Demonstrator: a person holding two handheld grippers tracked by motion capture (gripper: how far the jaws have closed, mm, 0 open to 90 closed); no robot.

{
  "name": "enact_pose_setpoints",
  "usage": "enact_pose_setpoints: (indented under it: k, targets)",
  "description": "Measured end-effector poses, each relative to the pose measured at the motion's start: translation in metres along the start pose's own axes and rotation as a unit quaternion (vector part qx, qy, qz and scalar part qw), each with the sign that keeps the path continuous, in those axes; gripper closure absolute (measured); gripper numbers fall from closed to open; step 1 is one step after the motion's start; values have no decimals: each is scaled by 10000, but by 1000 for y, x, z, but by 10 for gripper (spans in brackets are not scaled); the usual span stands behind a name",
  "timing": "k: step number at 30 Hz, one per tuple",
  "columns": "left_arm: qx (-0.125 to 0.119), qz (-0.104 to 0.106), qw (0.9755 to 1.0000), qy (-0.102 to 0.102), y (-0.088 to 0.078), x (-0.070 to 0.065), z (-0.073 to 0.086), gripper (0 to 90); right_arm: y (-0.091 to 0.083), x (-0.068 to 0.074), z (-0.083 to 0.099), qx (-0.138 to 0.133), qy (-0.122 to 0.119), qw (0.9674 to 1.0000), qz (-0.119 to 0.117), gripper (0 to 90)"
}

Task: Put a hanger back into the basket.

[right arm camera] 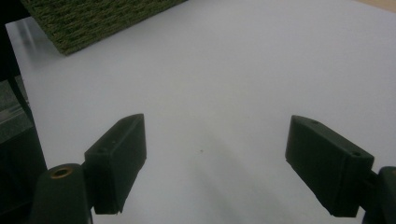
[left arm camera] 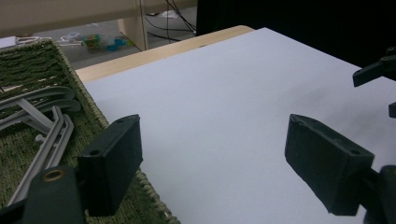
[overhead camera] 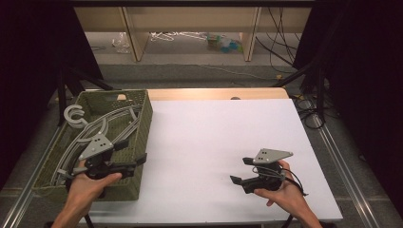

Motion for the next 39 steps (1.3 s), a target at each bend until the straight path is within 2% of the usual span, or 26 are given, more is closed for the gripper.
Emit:
enact_pose_setpoints:
  k: [2, 3, 5, 8, 10, 13, 17, 18, 19, 22, 23, 28, 33, 35, 39]
  targets:
    - [8, 61, 10000, 40, 3, -4, 2, 188, 1, 1, 0, -1, -8, 10000, -19, 213]
    - [-17, 34, 10000, -11, 4, -6, 2, 188, 1, 2, 0, -9, -7, 10000, -27, 212]
    - [-46, 139, 9999, 70, 6, -11, 3, 188, 1, 3, 0, -24, -17, 10000, -11, 212]
    - [-138, 163, 9998, 53, 9, -18, 5, 193, 2, 3, 0, -20, -5, 10000, -21, 211]
    - [-169, 186, 9996, 111, 11, -23, 7, 193, 2, 3, 0, -31, -12, 10000, -18, 207]
    - [-97, 204, 9994, 275, 15, -32, 14, 193, 3, 3, -1, -80, 10, 10000, -3, 195]
    - [-86, 293, 9992, 275, 21, -44, 24, 193, 3, 6, -2, -96, 21, 10000, -17, 194]
    - [-65, 290, 9990, 336, 22, -46, 26, 193, 3, 7, -3, -112, 16, 9999, 2, 194]
    - [-41, 275, 9990, 346, 22, -47, 28, 193, 3, 8, -2, -104, 21, 9999, -18, 193]
    - [-6, 309, 9980, 543, 25, -51, 33, 193, 3, 8, -3, -174, 4, 9998, 20, 192]
    - [-15, 311, 9983, 486, 25, -53, 35, 193, 2, 9, -3, -179, 17, 9998, 13, 191]
    - [-3, 344, 9983, 461, 28, -60, 51, 192, -1, 12, -2, -278, 81, 9996, 61, 183]
    - [124, 332, 9975, 618, 36, -67, 67, 189, -3, 19, 4, -291, 53, 9995, 52, 175]
    - [204, 338, 9973, 612, 39, -68, 73, 189, -5, 22, 4, -353, 9, 9994, 53, 175]
    - [131, 357, 9976, 585, 38, -67, 72, 187, -9, 29, 7, -425, 45, 9991, 19, 173]
Point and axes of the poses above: each handheld gripper's, and its own axes: y roughly forward along the jaws, z roughly out of its underside, x roughly to its left, the point moved 10 cm from there along y, roughly forward along the jaws, and after that the axes turned 9 degrees about z, right-handed, at the moved point
